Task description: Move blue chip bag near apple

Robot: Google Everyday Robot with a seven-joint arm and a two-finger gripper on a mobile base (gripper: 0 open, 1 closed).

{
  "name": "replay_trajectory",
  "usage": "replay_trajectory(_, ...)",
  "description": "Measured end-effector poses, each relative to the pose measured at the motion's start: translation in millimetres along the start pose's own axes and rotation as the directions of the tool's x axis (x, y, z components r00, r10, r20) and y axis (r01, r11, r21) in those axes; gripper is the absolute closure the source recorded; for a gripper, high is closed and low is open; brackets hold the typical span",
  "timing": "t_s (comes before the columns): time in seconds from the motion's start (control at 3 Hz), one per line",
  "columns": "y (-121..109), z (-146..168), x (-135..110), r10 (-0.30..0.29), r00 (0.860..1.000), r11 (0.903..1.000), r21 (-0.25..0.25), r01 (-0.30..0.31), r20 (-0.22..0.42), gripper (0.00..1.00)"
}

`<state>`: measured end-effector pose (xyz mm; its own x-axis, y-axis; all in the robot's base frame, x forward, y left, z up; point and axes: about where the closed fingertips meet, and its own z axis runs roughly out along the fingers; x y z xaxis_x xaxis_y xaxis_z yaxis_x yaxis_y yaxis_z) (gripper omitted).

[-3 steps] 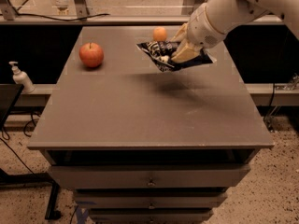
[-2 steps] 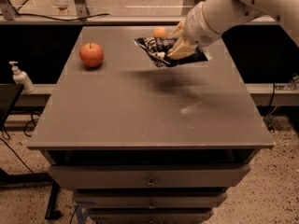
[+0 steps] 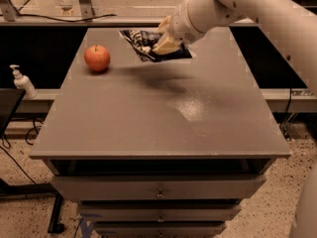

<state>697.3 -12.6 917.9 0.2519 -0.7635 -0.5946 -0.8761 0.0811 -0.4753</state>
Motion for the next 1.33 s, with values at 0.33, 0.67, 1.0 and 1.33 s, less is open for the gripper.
replay_trajectory(0.33,-0.5,28.1,-24.3,0.002,0.998,0.9999,-0.015,-0.001,0.059,1.0)
replay_trajectory(0.67,6.9,50.7,-38.6,0.005,0.997,0.9991,-0.043,-0.002,0.083,1.0)
replay_trajectory(1.0,19.6,66.7,-43.0,0.026,0.996,0.9973,-0.07,-0.02,0.087,1.0)
replay_trajectory(1.33,33.8,75.0,-42.1,0.047,0.996,0.9954,-0.087,-0.04,0.077,1.0)
